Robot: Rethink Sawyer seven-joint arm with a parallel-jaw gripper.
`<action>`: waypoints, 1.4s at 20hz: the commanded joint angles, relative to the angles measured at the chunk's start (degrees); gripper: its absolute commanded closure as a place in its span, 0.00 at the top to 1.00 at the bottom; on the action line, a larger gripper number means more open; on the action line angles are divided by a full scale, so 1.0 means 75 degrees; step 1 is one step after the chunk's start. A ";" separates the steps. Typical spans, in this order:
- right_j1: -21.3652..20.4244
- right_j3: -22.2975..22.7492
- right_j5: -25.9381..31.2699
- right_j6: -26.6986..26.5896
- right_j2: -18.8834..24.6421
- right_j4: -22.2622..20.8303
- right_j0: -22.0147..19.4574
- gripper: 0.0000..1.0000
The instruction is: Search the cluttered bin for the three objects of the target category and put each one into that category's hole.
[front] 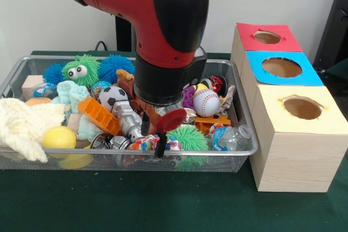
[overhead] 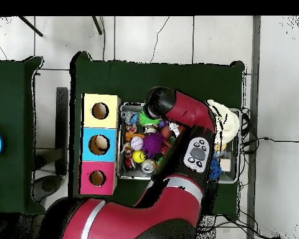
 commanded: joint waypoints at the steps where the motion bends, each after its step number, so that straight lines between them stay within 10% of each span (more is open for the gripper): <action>1: 0.0728 -0.0305 -0.0094 0.0477 0.0484 -0.0432 -0.0105 1.00; 28: 0.0672 -0.0186 -0.0490 -0.0768 0.0788 -0.1088 -0.0355 1.00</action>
